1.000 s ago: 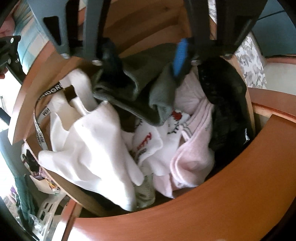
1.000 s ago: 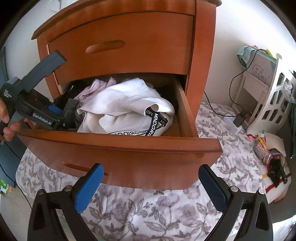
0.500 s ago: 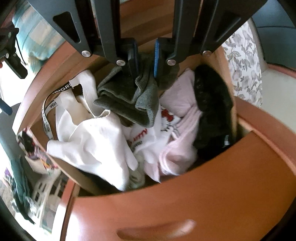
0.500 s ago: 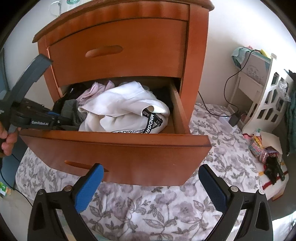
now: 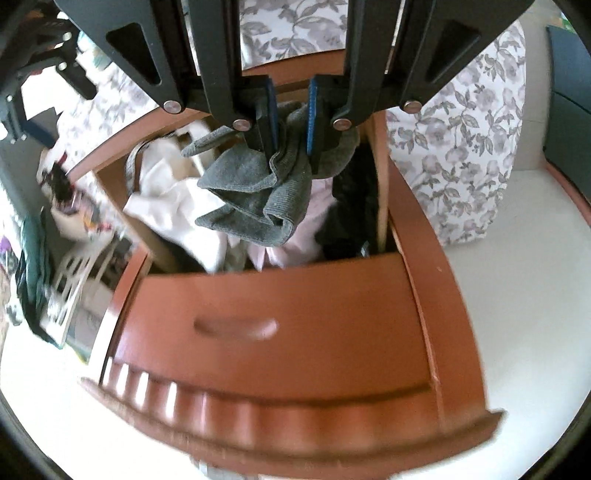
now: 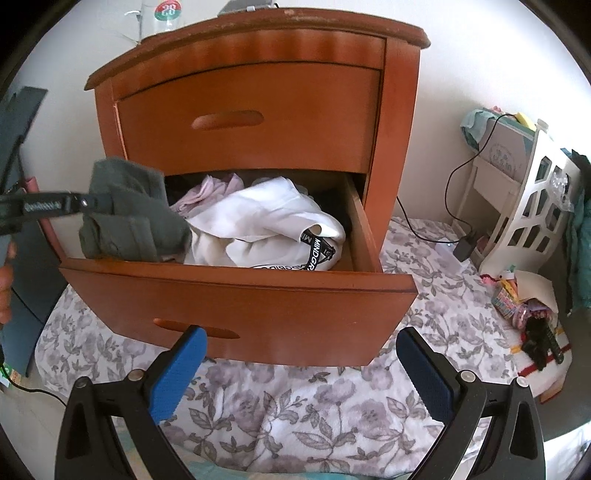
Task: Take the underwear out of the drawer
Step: 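Lift the dark green cloth out of the drawer with the left gripper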
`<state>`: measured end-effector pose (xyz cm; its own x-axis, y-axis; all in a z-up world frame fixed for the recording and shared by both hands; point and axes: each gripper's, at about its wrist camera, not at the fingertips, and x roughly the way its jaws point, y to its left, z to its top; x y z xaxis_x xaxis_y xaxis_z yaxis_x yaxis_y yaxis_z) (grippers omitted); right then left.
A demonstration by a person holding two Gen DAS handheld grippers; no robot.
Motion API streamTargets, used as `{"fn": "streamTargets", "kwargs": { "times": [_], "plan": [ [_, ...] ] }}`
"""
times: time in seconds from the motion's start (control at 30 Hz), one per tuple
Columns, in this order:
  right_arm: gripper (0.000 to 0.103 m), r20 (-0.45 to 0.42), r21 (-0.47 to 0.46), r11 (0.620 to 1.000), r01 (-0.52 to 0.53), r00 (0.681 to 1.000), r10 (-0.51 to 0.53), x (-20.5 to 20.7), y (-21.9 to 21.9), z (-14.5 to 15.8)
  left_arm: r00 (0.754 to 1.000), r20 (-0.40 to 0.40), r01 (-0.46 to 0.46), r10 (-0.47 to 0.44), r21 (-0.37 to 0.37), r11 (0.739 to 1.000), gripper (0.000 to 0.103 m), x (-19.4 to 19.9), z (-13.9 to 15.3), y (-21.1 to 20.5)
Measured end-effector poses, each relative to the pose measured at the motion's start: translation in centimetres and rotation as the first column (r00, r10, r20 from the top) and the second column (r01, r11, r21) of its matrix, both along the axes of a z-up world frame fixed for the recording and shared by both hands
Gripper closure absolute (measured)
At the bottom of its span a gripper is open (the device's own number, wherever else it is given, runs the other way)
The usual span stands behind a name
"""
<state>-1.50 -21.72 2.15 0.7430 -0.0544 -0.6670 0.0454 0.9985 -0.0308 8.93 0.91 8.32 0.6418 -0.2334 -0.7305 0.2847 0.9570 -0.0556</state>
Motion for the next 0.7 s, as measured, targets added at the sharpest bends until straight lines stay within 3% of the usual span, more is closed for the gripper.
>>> {"fn": "streamTargets", "kwargs": {
  "times": [0.37,0.7],
  "plan": [
    [0.000,0.032,-0.011,1.000,0.006,0.999,-0.005,-1.6,0.7,1.4,0.978,0.194,-0.044,0.073,-0.149,0.988,0.090,-6.8,6.7,3.0],
    [0.000,0.060,-0.006,1.000,0.000,0.998,0.000,-2.9,1.1,2.2,0.964,0.245,-0.057,0.102,-0.185,0.981,0.090,-12.0,8.9,4.8]
  ]
}}
